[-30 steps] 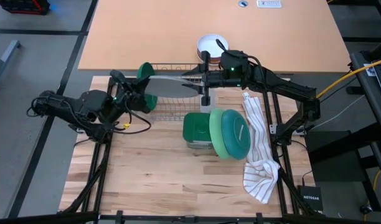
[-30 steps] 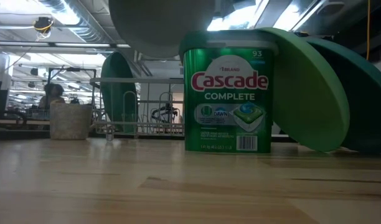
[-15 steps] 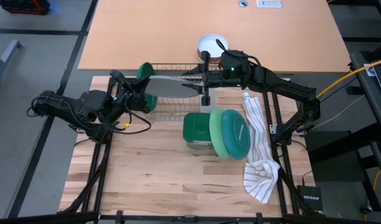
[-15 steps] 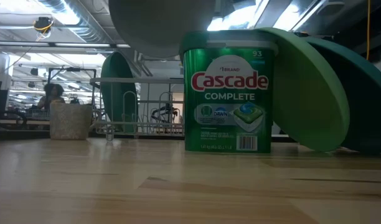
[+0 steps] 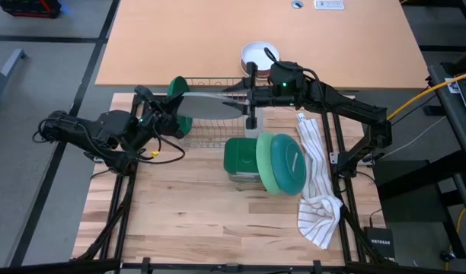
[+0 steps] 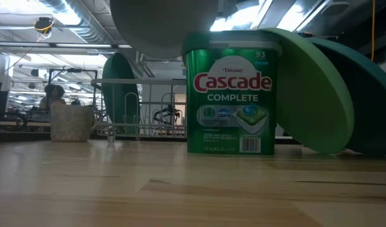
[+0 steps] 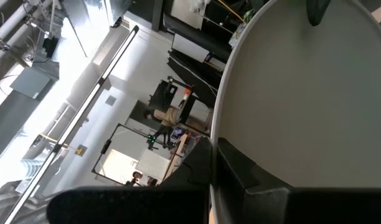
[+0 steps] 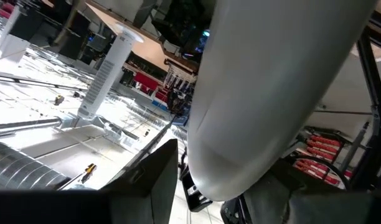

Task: Sort dishes
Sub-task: Put the gray plate into the dish rack

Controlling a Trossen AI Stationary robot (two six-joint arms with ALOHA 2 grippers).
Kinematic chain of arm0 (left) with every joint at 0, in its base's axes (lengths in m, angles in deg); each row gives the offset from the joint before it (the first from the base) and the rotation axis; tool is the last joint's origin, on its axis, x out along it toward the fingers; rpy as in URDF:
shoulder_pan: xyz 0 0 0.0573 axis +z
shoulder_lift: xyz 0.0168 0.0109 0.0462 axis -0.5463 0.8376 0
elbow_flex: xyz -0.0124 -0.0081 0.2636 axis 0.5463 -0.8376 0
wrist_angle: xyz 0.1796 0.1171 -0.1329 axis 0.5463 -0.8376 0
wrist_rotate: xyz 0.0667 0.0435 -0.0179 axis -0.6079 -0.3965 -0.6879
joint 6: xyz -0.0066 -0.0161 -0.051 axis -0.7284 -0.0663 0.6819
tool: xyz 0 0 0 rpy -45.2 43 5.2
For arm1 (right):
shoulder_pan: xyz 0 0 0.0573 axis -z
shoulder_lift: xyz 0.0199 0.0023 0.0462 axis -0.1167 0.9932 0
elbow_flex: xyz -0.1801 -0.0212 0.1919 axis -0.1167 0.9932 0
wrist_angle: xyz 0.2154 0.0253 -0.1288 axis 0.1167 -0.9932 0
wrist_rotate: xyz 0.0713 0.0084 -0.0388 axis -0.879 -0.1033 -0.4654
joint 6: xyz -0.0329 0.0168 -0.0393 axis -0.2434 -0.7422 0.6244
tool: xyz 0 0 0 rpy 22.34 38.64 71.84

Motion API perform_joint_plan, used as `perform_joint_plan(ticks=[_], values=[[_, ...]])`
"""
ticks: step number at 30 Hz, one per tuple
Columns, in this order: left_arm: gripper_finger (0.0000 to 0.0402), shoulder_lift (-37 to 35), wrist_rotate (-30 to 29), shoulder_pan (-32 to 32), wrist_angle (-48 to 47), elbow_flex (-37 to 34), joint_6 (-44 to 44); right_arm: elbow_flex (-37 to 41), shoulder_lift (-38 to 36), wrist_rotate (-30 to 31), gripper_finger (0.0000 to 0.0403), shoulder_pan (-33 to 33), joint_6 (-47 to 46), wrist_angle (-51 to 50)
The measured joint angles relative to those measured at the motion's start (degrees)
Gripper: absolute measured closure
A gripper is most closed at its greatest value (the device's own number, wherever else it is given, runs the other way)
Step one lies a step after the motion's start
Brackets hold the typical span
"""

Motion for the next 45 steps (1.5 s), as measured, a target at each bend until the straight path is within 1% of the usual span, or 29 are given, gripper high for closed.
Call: perform_joint_plan(ticks=[4, 7, 11, 19, 21, 24, 29, 31, 33, 35, 40, 45], values=[[0.0401, 0.0, 0.0, 0.0, 0.0, 0.0, 0.0, 0.0, 0.0, 2.2, 0.024, 0.0, 0.0, 0.1], [0.0401, 0.0, 0.0, 0.0, 0.0, 0.0, 0.0, 0.0, 0.0, 2.7, 0.024, 0.0, -0.2, 0.1], [0.0401, 0.0, 0.1, 0.0, 0.0, 0.0, 0.0, 0.0, 0.0, 5.6, 0.024, 0.0, -0.2, 0.0], [0.0401, 0.0, 0.1, 0.0, 0.0, 0.0, 0.0, 0.0, 0.0, 6.2, 0.0244, 0.0, 1.6, 0.0], [0.0401, 0.0, 0.1, 0.0, 0.0, 0.0, 0.0, 0.0, 0.0, 6.2, 0.0254, 0.0, 2.1, 0.0], [0.0401, 0.0, 0.1, 0.0, 0.0, 0.0, 0.0, 0.0, 0.0, 6.2, 0.0281, 0.0, 3.5, -0.1], [0.0401, 0.0, 0.1, 0.0, 0.1, 0.0, 0.1, 0.0, 0.0, 6.3, 0.0344, 0.0, 4.7, -0.1], [0.0401, 0.0, 0.2, 0.0, 0.1, 0.0, 0.6, 0.0, 0.0, 7.3, 0.037, 0.0, 4.7, 0.4], [0.0398, 0.1, 0.6, -0.1, 0.1, 0.0, 1.9, 0.0, 0.0, 7.6, 0.0388, 0.1, 4.6, 0.5], [0.0393, 0.1, 0.6, -0.1, -0.1, 0.0, 2.5, 0.0, 0.0, 8.0, 0.0389, 0.1, 5.3, 0.5], [0.0373, 0.1, 0.6, -0.1, -0.4, 0.0, 3.7, 0.0, 0.0, 8.4, 0.0369, 0.0, 9.2, 0.3], [0.0344, 0.1, 0.6, -0.8, -0.3, 0.0, 6.3, 0.0, 0.0, 9.7, 0.039, 0.0, 12.3, 0.6]])
